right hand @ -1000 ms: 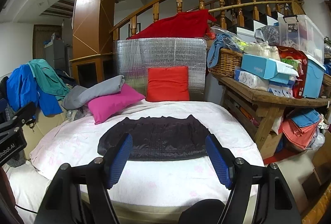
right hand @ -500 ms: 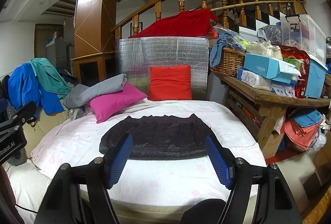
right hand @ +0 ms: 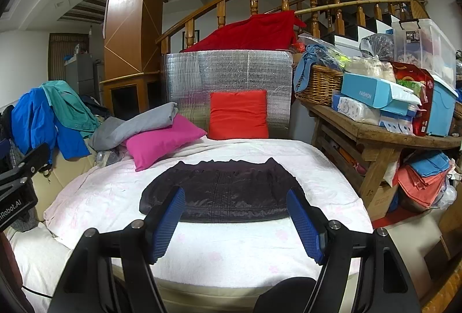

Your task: Fold large clothes

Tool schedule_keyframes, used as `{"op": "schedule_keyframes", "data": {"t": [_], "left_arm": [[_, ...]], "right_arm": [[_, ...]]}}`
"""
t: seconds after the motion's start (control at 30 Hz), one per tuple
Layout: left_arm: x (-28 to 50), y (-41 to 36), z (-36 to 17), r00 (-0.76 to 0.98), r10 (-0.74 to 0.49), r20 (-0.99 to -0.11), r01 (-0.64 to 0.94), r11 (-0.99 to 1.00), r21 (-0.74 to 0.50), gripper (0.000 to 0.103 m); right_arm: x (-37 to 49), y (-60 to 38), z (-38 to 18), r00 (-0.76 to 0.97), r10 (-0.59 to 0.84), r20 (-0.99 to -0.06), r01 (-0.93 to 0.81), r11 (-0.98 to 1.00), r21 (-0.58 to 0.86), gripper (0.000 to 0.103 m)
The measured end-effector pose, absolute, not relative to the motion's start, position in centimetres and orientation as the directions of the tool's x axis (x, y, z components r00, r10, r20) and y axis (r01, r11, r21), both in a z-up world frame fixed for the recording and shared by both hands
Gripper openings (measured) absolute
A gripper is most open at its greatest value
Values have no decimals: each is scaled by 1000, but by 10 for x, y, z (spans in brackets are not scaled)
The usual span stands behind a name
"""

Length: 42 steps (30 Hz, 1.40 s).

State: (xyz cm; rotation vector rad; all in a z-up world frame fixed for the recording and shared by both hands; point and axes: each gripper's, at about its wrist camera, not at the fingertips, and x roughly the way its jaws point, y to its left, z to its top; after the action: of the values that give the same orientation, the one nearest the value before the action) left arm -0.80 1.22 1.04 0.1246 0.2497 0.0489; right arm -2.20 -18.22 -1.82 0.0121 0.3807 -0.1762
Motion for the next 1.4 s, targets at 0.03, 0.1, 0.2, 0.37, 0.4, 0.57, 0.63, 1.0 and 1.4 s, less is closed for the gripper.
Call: {"op": "schedule_keyframes", "data": {"t": [0.03,0.1,0.2,0.37,0.4,0.57,0.63,1.0,1.4], "left_arm": [[-7,12,10,968,62,-244,-31,991,129,99],[-7,12,10,967,63,-245,-32,991,129,99],[-8,12,10,967,65,-245,-33,991,129,99],[-7,13,9,967,66,-245,-35,991,129,99],[-7,13,9,967,64,-245,-33,991,128,99],[-7,13,9,967,64,-245,-33,991,128,99],[-7,13,9,968,66,-244,-35,991,128,99],[-5,14,8,965,67,-252,-35,991,129,99],[63,11,-10,945,16,-327,24,993,117,99]], "right_arm": [[-22,-183,-18,913,-168,-371,173,985,-21,76],[-21,-183,-19,912,-168,-373,172,985,-21,76],[-20,-183,-19,912,-167,-374,173,985,-18,76],[-21,-182,-20,912,-169,-373,175,984,-17,76],[-20,-182,-20,912,-168,-373,174,985,-17,76],[-20,-181,-20,912,-170,-373,175,984,-21,76],[-20,-180,-20,912,-171,-372,177,984,-20,76],[-14,-180,-21,906,-169,-387,176,984,-19,76],[44,-224,-34,879,-215,-426,228,973,-19,76]]}}
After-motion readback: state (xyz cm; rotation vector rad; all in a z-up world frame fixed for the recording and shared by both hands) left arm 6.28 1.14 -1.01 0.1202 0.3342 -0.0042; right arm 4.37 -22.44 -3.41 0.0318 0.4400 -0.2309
